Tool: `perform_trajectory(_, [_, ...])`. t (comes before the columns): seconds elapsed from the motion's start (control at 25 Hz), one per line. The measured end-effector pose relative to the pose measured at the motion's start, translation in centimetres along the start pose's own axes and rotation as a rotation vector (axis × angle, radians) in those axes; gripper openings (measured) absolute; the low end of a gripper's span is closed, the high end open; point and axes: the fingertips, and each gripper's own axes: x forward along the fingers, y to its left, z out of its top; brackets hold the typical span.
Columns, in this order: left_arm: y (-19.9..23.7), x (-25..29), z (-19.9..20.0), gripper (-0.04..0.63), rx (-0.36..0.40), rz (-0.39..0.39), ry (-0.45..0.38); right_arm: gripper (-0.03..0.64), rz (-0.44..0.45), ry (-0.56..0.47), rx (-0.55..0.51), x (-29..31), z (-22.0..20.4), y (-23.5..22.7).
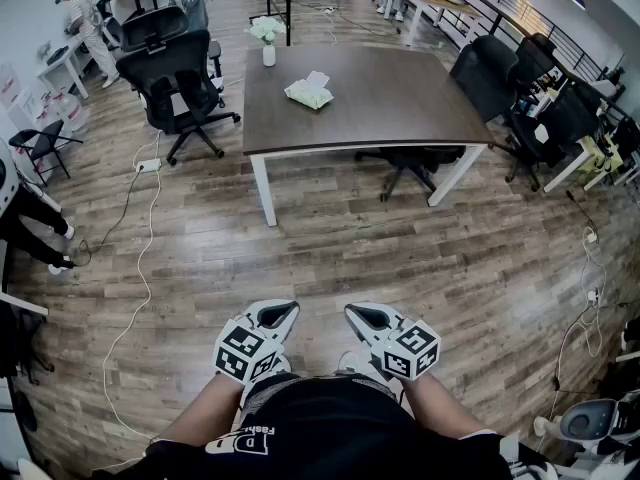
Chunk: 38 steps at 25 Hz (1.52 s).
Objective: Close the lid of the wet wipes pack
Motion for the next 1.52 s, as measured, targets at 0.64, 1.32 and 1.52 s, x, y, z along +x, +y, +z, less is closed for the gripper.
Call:
perform_trajectory(0.64, [1.4,-1.3,-0.1,0.017,-0.077,-0.023,-0.050,0.002,-0.013,-0.039,0.017,1.2,0.2,1.1])
perform_trajectory(1.32, [6.2,-6.1,-2.4,0.017,-0.040,-0.065,-0.016,0.002,-0.052,-0.092,0.084,7.1,0.7,5.6])
perform_trajectory(1.52, [7.2,-6.6,-2.5,0.017,-0.054,-0.079,-0.025,0.002,-0.069,-0.076,0.095,8.0,0.5,5.7])
